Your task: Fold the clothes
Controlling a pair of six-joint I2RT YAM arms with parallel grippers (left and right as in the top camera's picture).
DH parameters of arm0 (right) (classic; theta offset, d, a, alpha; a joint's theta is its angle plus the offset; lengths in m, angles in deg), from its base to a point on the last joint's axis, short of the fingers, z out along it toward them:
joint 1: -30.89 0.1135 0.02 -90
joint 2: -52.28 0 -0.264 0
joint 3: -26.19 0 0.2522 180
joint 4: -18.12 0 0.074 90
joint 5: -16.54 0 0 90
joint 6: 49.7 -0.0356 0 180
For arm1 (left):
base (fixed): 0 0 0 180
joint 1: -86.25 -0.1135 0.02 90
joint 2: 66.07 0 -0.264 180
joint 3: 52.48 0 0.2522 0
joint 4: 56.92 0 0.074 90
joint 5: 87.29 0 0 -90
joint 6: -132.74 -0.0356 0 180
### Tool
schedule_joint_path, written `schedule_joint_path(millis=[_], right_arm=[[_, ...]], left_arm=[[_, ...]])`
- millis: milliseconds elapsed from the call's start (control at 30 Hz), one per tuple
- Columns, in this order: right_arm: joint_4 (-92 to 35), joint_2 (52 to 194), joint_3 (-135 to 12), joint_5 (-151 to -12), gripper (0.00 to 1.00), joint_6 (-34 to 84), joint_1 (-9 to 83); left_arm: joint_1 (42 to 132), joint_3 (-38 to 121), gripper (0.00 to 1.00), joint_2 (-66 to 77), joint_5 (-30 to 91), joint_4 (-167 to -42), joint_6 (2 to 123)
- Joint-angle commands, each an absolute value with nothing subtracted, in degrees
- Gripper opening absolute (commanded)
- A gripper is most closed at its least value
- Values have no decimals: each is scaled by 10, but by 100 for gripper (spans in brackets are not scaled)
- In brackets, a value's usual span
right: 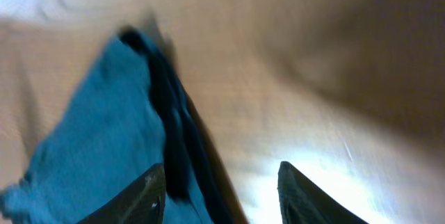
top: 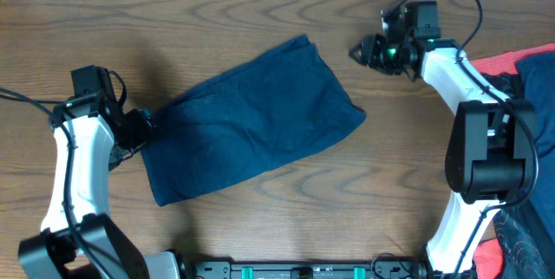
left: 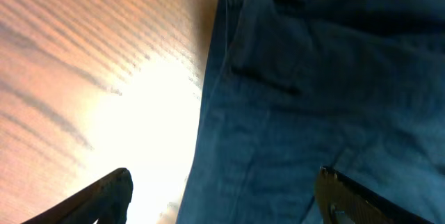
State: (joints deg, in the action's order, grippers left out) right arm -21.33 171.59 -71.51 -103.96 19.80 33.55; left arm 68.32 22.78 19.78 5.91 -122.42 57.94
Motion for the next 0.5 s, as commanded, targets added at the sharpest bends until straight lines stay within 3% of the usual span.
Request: schedule_joint_path(millis=[0,100,367,467], right_arm=[[-283,1697,-719,-1063,53,292,331],[-349,1698,-717,-962,54,339,346],[-383,1699,-671,-977,22,393,406],[-405,1699,-648,-977,22,402,417]], left_arm=[[684,245,85,176,110,-1247,571],[694,240,82,180,151,-1257,549],[733,215,70,198,152,-1246,535],[742,212,70,198,151,-1245,535]])
